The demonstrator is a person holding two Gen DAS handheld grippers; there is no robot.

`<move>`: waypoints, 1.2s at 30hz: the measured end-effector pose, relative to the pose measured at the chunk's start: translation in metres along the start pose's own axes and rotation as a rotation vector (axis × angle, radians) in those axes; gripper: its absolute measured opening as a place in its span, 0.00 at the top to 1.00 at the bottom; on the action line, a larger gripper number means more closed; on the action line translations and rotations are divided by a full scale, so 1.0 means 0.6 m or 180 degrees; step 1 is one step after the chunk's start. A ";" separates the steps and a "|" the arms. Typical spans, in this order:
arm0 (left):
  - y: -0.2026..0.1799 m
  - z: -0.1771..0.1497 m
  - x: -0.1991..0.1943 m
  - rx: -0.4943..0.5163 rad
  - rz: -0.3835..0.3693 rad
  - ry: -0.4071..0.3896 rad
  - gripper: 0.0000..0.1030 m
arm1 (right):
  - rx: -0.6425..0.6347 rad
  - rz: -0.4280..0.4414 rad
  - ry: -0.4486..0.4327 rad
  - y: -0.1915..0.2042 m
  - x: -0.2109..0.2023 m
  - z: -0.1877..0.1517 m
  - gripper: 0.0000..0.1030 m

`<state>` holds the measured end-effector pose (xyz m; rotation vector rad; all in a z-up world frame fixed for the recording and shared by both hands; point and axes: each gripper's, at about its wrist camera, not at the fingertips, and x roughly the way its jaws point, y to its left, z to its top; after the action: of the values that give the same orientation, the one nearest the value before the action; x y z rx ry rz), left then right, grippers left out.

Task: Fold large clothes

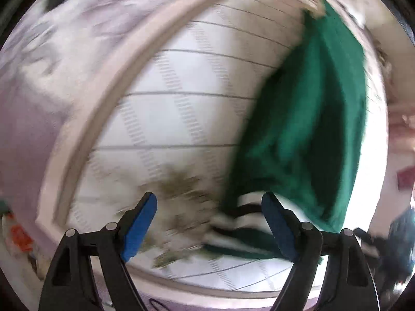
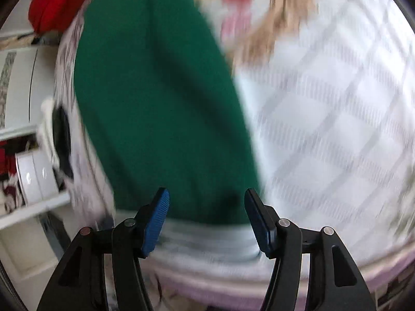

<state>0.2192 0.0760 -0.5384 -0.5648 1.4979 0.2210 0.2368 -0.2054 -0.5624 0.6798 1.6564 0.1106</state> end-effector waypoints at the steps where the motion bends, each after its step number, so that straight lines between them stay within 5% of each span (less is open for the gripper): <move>1: 0.018 -0.007 0.001 -0.0055 0.0048 0.0002 0.21 | 0.0034 0.0163 0.0135 0.004 0.020 -0.034 0.39; 3: 0.032 -0.028 0.011 -0.0101 0.0157 0.0093 0.21 | 0.0308 0.0717 0.0473 0.020 0.072 -0.077 0.39; 6: 0.035 -0.053 0.033 -0.0140 0.0177 0.0180 0.21 | 0.0464 0.0949 0.0820 0.056 0.160 -0.112 0.39; 11: 0.020 -0.064 0.072 0.0003 0.0189 0.0271 0.21 | 0.1295 0.1201 0.0571 0.048 0.239 -0.106 0.42; 12: 0.018 -0.068 0.079 0.0013 0.0190 0.0266 0.21 | 0.1365 0.1204 0.0507 0.049 0.241 -0.107 0.52; 13: 0.039 -0.060 0.078 0.0022 0.0185 0.0250 0.21 | 0.1342 0.1139 0.0468 0.056 0.237 -0.091 0.76; 15: 0.041 -0.065 0.085 0.0063 0.0158 0.0212 0.21 | 0.1202 0.1086 0.0403 0.066 0.224 -0.091 0.90; 20: 0.060 -0.082 0.082 0.0156 0.0066 0.0103 0.21 | 0.0533 0.0733 0.0535 0.114 0.185 -0.114 0.93; 25: 0.091 -0.080 0.062 0.0159 -0.0053 0.0098 0.21 | 0.0358 0.0542 0.0648 0.106 0.177 -0.131 0.95; 28: 0.123 -0.083 0.029 0.0038 -0.0162 0.0087 0.21 | 0.0326 0.0492 0.0671 0.092 0.178 -0.124 0.89; 30: 0.134 -0.086 0.004 -0.0011 -0.0219 0.0027 0.21 | 0.0292 0.0496 0.0809 0.082 0.175 -0.130 0.73; 32: 0.139 -0.082 -0.025 -0.0060 -0.0345 -0.0037 0.21 | 0.0160 0.0535 0.0881 0.083 0.163 -0.134 0.40; 36: 0.101 -0.064 -0.032 0.0071 -0.0865 0.0021 0.21 | -0.0006 0.0431 0.0660 0.068 0.105 -0.122 0.33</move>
<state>0.1553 0.1133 -0.5316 -0.7437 1.4109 -0.0086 0.1807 -0.1191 -0.5837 0.8005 1.8065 0.2879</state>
